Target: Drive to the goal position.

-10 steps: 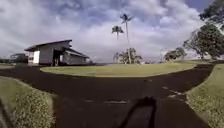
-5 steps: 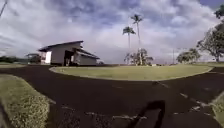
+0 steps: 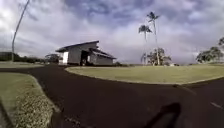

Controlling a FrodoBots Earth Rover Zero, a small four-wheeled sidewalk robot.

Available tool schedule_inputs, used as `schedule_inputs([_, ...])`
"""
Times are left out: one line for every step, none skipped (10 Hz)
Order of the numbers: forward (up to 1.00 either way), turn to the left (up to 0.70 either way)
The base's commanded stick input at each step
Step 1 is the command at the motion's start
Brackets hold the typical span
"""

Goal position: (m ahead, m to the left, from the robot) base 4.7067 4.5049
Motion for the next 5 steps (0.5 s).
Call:
schedule_inputs([0.7, 0.35])
schedule_inputs([0.7, 0.35])
schedule_inputs([0.7, 0.35])
schedule_inputs([0.7, 0.35])
schedule_inputs([0.7, 0.35])
